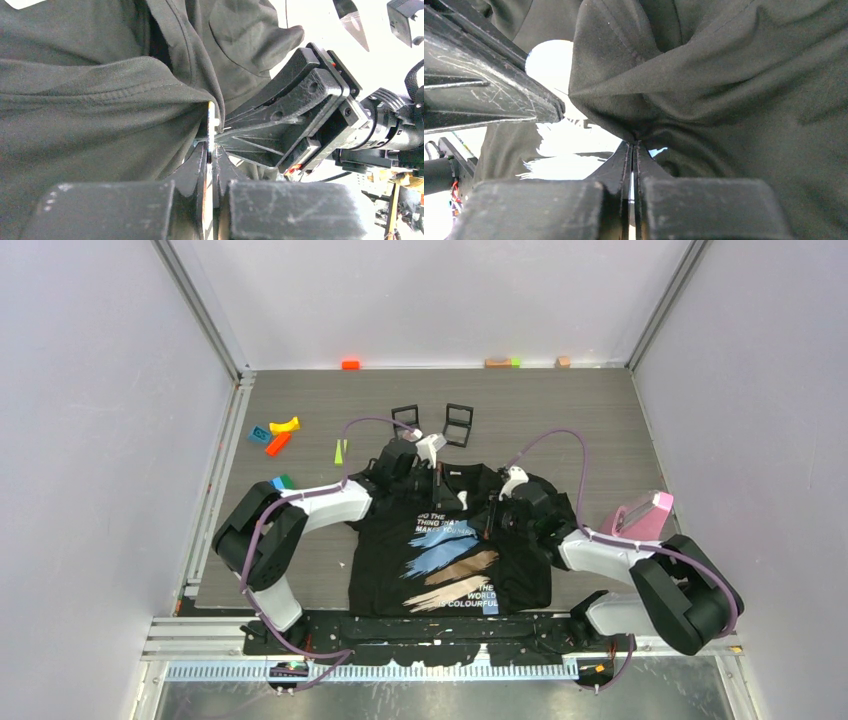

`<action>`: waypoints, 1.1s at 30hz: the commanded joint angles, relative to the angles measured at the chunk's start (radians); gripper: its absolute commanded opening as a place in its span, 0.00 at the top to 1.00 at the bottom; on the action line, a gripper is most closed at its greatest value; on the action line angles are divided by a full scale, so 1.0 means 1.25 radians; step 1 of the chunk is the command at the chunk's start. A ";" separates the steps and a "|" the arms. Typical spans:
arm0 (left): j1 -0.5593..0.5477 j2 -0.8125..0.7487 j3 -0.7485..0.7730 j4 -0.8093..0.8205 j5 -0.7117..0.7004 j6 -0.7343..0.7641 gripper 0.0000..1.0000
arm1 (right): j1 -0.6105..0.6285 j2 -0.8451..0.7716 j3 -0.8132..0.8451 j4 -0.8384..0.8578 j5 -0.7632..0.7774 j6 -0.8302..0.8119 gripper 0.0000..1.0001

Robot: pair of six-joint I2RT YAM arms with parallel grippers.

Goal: Pin the brooch onto the clothing

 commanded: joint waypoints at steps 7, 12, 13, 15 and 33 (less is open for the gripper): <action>0.046 -0.040 -0.011 0.029 0.131 0.062 1.00 | -0.018 -0.190 0.044 -0.107 0.019 -0.044 0.51; 0.065 -0.038 -0.017 0.019 0.258 0.110 1.00 | -0.050 -0.283 0.056 -0.151 -0.065 -0.081 0.30; 0.067 -0.037 -0.022 0.031 0.280 0.111 1.00 | -0.053 -0.304 0.059 -0.163 -0.090 -0.082 0.28; 0.069 -0.034 -0.036 0.059 0.319 0.115 1.00 | -0.061 -0.332 0.065 -0.177 -0.127 -0.089 0.27; 0.080 -0.009 0.003 0.023 0.464 0.143 1.00 | -0.115 -0.277 -0.074 0.141 -0.266 -0.045 0.29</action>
